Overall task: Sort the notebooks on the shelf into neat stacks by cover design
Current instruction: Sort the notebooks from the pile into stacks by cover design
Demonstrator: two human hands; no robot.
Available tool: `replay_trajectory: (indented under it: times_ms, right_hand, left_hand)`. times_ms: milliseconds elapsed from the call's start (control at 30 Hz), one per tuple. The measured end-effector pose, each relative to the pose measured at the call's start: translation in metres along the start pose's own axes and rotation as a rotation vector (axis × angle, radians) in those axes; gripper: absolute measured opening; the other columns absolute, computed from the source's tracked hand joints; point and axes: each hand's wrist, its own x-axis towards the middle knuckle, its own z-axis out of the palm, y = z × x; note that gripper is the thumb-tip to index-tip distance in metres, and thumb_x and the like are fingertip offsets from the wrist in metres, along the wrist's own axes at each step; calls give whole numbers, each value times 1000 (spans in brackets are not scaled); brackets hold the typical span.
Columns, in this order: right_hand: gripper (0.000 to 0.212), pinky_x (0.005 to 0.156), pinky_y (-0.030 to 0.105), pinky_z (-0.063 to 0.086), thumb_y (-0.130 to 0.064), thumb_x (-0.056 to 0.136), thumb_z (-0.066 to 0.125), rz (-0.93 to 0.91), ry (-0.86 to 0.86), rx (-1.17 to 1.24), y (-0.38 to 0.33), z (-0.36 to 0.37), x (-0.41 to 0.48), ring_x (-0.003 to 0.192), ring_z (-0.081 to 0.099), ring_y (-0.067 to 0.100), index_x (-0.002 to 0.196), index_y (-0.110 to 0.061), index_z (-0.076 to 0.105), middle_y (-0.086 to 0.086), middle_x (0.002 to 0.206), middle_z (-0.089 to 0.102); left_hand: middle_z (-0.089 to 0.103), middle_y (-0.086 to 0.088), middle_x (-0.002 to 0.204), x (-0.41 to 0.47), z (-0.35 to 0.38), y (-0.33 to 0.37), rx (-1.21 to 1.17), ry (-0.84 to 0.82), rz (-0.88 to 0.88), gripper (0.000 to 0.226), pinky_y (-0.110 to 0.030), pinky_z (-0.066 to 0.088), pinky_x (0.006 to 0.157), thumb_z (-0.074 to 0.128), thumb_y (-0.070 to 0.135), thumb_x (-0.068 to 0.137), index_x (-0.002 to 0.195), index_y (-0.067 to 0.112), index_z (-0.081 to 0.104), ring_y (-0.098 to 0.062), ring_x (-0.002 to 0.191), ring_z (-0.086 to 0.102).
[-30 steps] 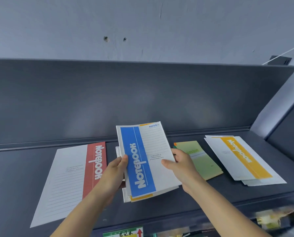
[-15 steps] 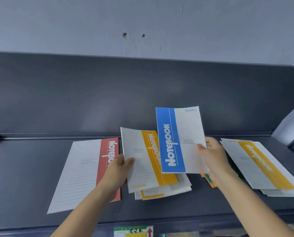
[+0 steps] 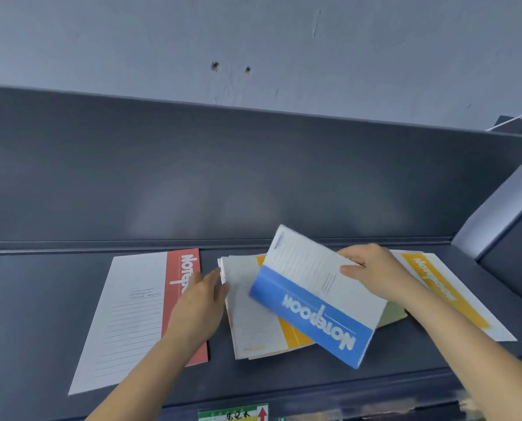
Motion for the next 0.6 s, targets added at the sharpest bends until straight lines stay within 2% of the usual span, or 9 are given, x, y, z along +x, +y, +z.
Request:
replay_trajectory:
  times_ms: [67, 167, 233, 333, 400, 467, 500, 567, 600]
  right_hand:
    - [22, 81, 32, 50, -18, 91, 59, -84, -62, -181, -14, -4, -1, 99, 61, 10, 108, -26, 70, -12, 108, 69]
    - [21, 89, 34, 45, -22, 92, 57, -242, -105, -396, -46, -9, -2, 100, 55, 10, 106, -30, 70, -17, 101, 68]
    - [21, 92, 29, 37, -26, 94, 55, -375, -134, -493, -67, -6, -2, 97, 45, 8, 109, -33, 68, -21, 87, 60]
    - [25, 100, 29, 27, -25, 97, 50, -596, -72, -597, -92, 3, 2, 94, 36, 9, 114, -33, 67, -12, 92, 59]
    - [26, 101, 28, 25, -20, 93, 56, -658, 131, -447, -97, 6, 6, 101, 40, 13, 115, -26, 68, -7, 105, 61]
    - [32, 94, 21, 26, -14, 89, 61, -565, 308, -255, -87, 8, 12, 111, 43, 16, 120, -21, 64, -5, 116, 57]
    - [36, 94, 20, 27, -14, 89, 61, -471, 334, -190, -78, 11, 15, 116, 43, 16, 124, -20, 61, -4, 122, 54]
    - [42, 99, 25, 31, -19, 90, 61, -235, 274, -119, -55, 24, 18, 126, 42, 17, 132, -19, 53, -2, 133, 49]
    - [48, 103, 28, 32, -23, 90, 61, -112, 208, -93, -43, 32, 18, 130, 41, 18, 136, -19, 48, 0, 139, 46]
  left_hand:
    - [44, 4, 102, 0, -11, 3, -48, 135, 144, 42, -25, 37, 81, 53, 30, 96, 137, 19, 50, -15, 90, 44]
    - [55, 6, 116, -5, -33, 26, 35, 212, 466, 56, -24, 38, 91, 48, 54, 91, 135, 21, 53, -11, 106, 46]
    - [63, 6, 115, -9, -40, 45, 194, 172, 562, 59, -27, 47, 85, 38, 61, 90, 130, 23, 57, -14, 104, 55]
    - [67, 4, 100, -17, -40, 66, 260, -46, 398, 36, -34, 52, 76, 36, 48, 99, 121, 27, 55, -22, 92, 63]
    - [62, 3, 86, -18, -34, 66, 18, -72, 249, 25, -34, 48, 69, 37, 36, 101, 110, 19, 54, -25, 82, 61]
    - [57, 4, 83, -17, -29, 58, -199, 12, 90, 18, -26, 45, 60, 38, 28, 101, 104, 17, 52, -16, 72, 57]
    - [57, 5, 83, -15, -26, 53, -266, 30, 6, 13, -22, 44, 57, 38, 25, 101, 102, 18, 49, -12, 69, 55]
    - [59, 3, 93, -14, -15, 41, -302, -38, -119, 9, -23, 48, 64, 40, 17, 100, 107, 18, 46, -15, 76, 56]
    - [59, 1, 100, -15, -9, 34, -275, -116, -157, 16, -28, 49, 70, 41, 14, 98, 113, 16, 45, -18, 83, 57]
